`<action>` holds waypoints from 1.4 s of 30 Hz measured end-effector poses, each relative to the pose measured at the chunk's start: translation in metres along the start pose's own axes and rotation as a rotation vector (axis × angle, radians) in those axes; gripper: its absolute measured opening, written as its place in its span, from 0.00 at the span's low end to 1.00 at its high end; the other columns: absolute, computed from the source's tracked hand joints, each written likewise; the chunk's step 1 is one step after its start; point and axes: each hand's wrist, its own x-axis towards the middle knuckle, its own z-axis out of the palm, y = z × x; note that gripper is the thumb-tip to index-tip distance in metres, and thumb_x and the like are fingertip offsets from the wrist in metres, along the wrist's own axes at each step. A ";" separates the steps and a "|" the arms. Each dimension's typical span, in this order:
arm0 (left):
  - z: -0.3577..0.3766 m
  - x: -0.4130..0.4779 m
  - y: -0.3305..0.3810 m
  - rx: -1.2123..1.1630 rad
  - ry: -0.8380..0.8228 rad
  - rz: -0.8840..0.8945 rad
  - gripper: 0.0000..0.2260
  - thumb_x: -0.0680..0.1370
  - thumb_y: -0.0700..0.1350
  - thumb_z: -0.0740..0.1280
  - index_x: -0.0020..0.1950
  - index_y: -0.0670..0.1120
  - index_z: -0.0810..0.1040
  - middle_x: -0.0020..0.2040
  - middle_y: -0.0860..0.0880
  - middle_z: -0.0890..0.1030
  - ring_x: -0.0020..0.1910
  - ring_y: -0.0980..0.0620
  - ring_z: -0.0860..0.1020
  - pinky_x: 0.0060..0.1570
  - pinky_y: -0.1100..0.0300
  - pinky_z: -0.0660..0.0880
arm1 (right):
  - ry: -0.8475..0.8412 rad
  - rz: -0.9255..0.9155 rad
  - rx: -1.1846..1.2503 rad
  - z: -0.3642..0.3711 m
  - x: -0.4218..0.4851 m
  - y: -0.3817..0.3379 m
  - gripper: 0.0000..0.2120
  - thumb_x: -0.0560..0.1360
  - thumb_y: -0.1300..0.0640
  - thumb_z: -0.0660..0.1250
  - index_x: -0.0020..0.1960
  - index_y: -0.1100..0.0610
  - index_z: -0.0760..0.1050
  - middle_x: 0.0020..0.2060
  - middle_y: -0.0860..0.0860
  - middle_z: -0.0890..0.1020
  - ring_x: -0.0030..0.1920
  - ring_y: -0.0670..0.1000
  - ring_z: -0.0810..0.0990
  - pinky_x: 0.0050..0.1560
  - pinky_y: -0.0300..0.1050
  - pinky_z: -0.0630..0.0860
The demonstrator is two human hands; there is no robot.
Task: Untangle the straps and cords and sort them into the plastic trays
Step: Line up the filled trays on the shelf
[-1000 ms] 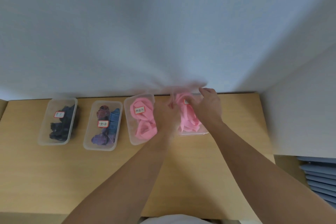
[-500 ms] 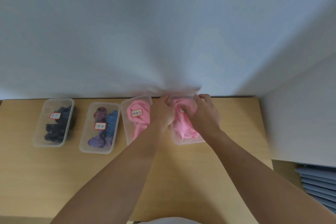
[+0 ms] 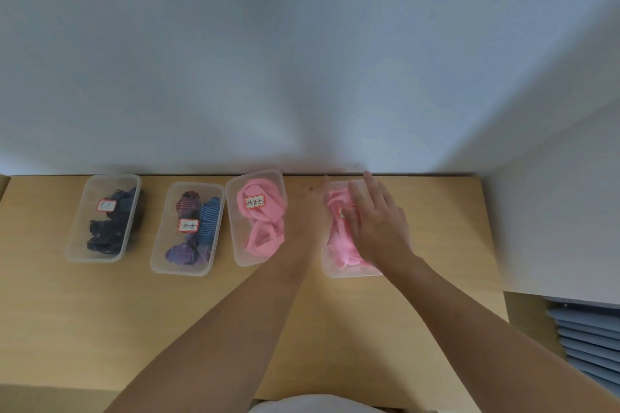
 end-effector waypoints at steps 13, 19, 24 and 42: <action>0.026 -0.025 0.004 0.155 0.037 0.031 0.30 0.85 0.45 0.57 0.83 0.44 0.45 0.75 0.39 0.66 0.72 0.39 0.68 0.72 0.49 0.62 | -0.040 0.082 0.369 0.006 -0.005 0.015 0.30 0.83 0.45 0.57 0.80 0.59 0.58 0.79 0.56 0.58 0.72 0.52 0.66 0.63 0.44 0.72; 0.036 -0.037 0.005 0.092 0.082 -0.027 0.35 0.83 0.62 0.54 0.84 0.49 0.44 0.69 0.39 0.72 0.68 0.37 0.71 0.66 0.45 0.68 | 0.165 0.506 0.572 -0.005 -0.019 0.013 0.12 0.80 0.55 0.67 0.60 0.58 0.82 0.49 0.54 0.81 0.49 0.55 0.81 0.49 0.41 0.71; 0.042 -0.039 0.008 0.084 0.078 -0.061 0.42 0.80 0.68 0.59 0.84 0.51 0.41 0.70 0.41 0.69 0.69 0.38 0.70 0.65 0.45 0.68 | 0.104 0.592 0.669 -0.014 -0.018 0.017 0.13 0.79 0.52 0.69 0.60 0.56 0.82 0.43 0.49 0.84 0.47 0.50 0.82 0.47 0.38 0.71; 0.048 -0.047 0.009 0.339 0.254 0.003 0.41 0.78 0.67 0.54 0.82 0.40 0.57 0.73 0.38 0.70 0.62 0.36 0.74 0.62 0.44 0.71 | 0.135 0.091 0.272 0.011 -0.032 0.023 0.23 0.80 0.57 0.60 0.73 0.66 0.70 0.57 0.61 0.81 0.51 0.61 0.81 0.45 0.53 0.81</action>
